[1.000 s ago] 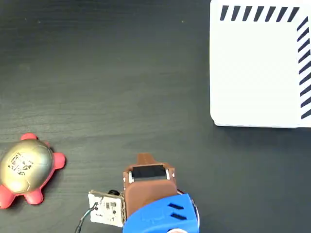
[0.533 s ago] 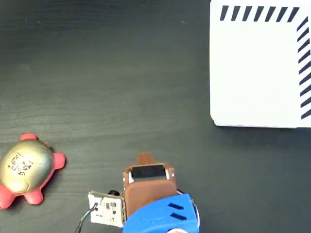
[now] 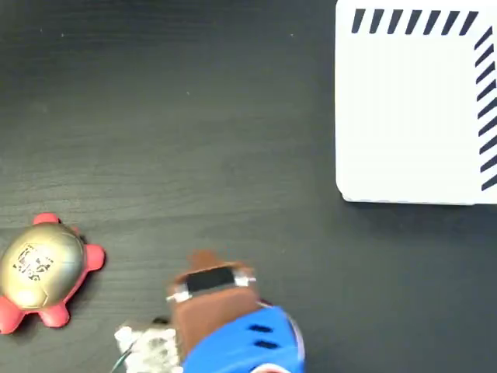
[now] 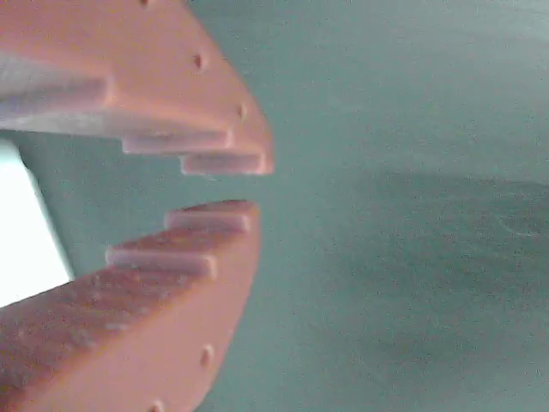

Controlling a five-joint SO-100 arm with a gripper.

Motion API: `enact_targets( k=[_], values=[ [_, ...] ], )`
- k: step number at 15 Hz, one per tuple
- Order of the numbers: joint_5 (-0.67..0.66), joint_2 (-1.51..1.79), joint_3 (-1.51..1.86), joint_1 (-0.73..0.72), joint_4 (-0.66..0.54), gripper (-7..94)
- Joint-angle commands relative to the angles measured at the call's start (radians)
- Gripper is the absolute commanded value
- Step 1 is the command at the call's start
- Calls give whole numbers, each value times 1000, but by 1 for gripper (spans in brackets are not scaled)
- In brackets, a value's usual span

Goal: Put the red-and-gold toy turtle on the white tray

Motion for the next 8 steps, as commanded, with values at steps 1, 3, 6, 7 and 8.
enact_targets(
  k=[1, 3, 6, 7, 8],
  values=[
    [-29, -192, -267, -91, -31, 0],
    [0, -446, -476, -124, 26, 0],
    [31, -756, -709, -221, 161, 0],
    [31, -853, -761, -262, 192, 0],
    [15, -965, -830, -299, 227, 0]
  ],
)
